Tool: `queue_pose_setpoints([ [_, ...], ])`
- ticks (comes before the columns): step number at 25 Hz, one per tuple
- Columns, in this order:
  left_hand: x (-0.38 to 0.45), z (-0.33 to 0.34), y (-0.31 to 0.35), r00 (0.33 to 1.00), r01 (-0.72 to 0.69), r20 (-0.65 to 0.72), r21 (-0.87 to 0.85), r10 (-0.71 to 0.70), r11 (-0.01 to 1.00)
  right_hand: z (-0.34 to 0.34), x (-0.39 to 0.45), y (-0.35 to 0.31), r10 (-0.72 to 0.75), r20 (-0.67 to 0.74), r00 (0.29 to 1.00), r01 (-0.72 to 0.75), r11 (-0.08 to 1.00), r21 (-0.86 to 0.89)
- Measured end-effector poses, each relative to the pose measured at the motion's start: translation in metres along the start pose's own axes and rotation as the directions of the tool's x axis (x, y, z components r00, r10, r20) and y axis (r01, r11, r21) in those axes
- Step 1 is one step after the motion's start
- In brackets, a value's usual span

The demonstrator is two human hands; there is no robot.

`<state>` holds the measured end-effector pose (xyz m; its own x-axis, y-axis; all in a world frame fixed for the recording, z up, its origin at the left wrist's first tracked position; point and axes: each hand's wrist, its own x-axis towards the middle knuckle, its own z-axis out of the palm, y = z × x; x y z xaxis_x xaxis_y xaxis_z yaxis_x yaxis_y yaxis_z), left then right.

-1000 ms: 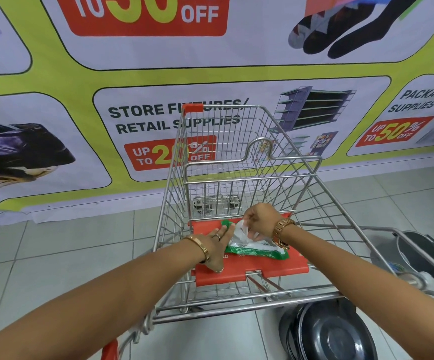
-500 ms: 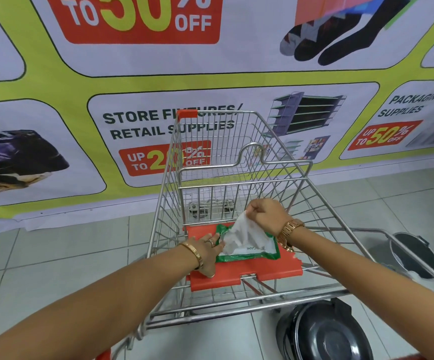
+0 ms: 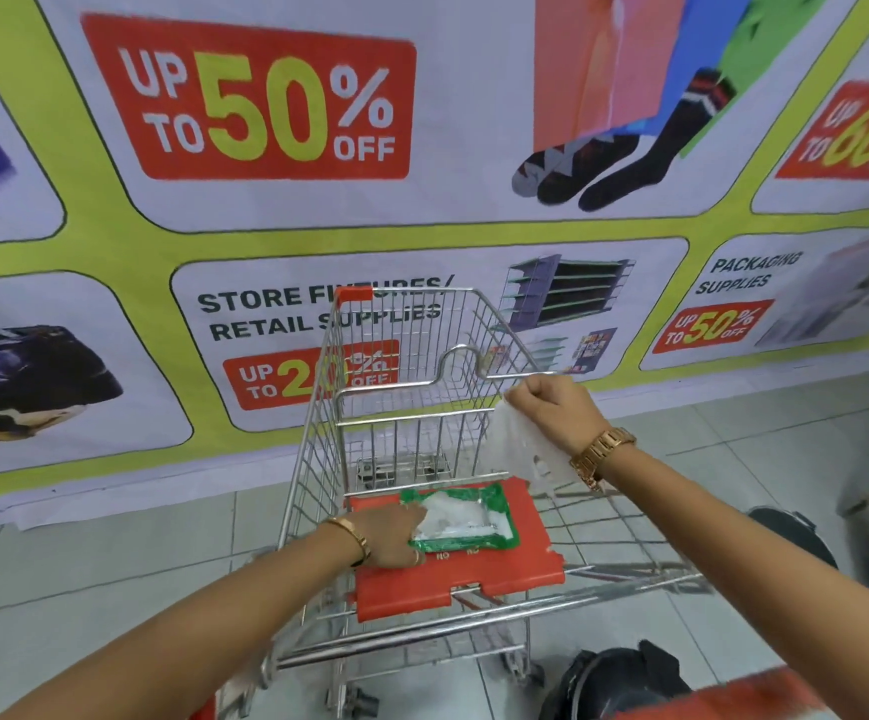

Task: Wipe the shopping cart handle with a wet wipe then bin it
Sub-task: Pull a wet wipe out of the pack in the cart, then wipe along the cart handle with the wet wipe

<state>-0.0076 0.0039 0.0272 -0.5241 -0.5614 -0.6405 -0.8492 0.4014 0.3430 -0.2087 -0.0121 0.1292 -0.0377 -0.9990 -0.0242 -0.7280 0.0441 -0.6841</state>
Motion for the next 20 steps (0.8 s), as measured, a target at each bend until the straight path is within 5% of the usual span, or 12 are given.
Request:
queue_pose_setpoints([
  [2, -0.019, -0.015, 0.013, 0.978, -0.114, -0.195, -0.19, 0.076, 0.975, -0.017, -0.007, -0.017, -0.032, -0.024, 0.999, 0.031, 0.999, -0.045],
  [5, -0.059, -0.045, 0.046, 0.874, -0.34, -0.479, -0.475, 0.086, 0.812, -0.04, -0.019, -0.051, -0.091, -0.051, 0.994, 0.085, 0.989, -0.124],
  [8, -0.091, -0.072, 0.072, 0.755, -0.49, -0.655, -0.549, 0.015, 0.677, -0.057, -0.031, -0.088, -0.149, -0.107, 0.983, 0.125, 0.971, -0.203],
  [14, -0.131, -0.097, 0.082, 0.645, -0.485, -0.755, -0.523, -0.116, 0.701, -0.08, -0.052, -0.141, -0.243, -0.236, 0.941, 0.193, 0.957, -0.216],
  [20, -0.174, -0.098, 0.064, 0.454, -0.475, -0.824, -0.547, -0.34, 0.69, -0.094, -0.082, -0.139, -0.283, -0.138, 0.949, 0.262, 0.953, -0.155],
])
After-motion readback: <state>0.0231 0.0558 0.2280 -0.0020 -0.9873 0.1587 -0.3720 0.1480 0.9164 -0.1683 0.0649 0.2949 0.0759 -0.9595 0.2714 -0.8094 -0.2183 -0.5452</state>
